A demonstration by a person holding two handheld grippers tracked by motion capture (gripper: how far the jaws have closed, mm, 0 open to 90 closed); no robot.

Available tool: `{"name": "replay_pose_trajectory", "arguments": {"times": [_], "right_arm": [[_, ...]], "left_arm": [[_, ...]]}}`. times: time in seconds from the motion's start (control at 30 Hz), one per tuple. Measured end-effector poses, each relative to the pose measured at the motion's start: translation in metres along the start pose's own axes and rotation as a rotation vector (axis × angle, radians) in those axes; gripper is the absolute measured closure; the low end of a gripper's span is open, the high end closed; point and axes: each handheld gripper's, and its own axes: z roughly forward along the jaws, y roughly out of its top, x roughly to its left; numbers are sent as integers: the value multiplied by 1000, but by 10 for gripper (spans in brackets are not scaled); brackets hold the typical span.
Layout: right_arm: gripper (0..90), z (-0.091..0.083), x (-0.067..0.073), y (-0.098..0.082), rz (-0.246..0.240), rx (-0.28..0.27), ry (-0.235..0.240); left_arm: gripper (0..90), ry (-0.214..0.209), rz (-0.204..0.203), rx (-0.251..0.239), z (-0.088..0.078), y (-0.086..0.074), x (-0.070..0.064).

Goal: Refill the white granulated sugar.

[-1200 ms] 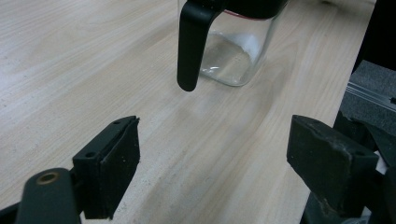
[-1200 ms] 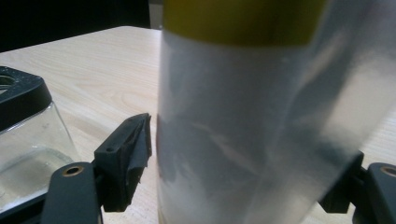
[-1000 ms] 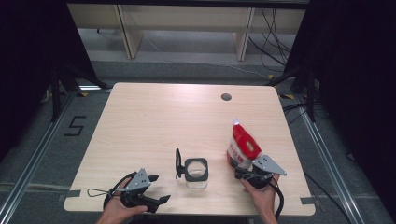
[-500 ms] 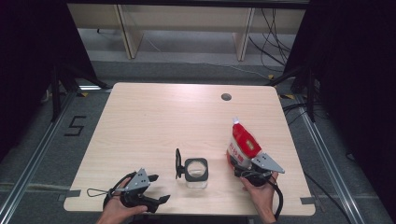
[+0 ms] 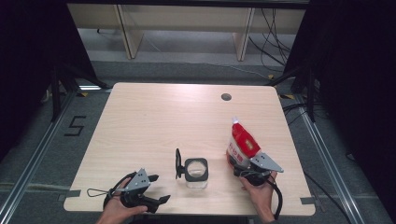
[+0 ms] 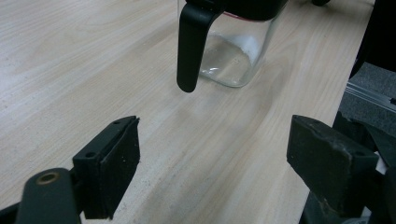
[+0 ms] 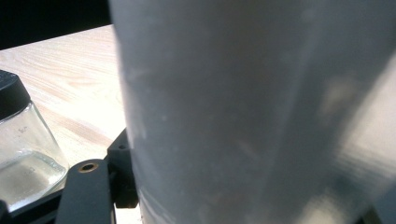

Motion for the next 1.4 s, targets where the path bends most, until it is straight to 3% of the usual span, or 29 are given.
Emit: {"name": "replay_pose_trajectory", "arguments": {"times": [0.07, 0.1, 0.13, 0.2, 0.27, 0.4, 0.57, 1.1, 1.3, 1.4], "right_arm": [[310, 0, 0, 0, 1, -2, -3], [310, 0, 0, 0, 1, -2, -3], [304, 0, 0, 0, 4, 2, -3], [297, 0, 1, 0, 8, -1, -13], [297, 2, 1, 0, 6, -15, -18], [302, 4, 1, 0, 4, -33, -10], [306, 5, 1, 0, 8, -44, -7], [308, 9, 1, 2, 7, -60, 2], [370, 11, 3, 2, 26, -76, 6], [385, 10, 2, 4, 19, -53, 9]], "left_arm": [[167, 6, 28, 1, 0, 0, 2], [167, 6, 28, 1, 0, 0, 2], [167, 5, -5, -4, 2, -1, -1], [168, 14, 26, 16, 1, 0, 0], [167, 6, 3, -5, 2, 0, -2], [167, 3, -2, -3, 2, -1, -1], [167, 9, 16, 8, 1, 0, 0], [167, 8, 15, 3, 2, 0, 0], [168, 8, 5, 0, 2, -1, 0], [168, 5, 5, -6, 2, -1, -1]]}}
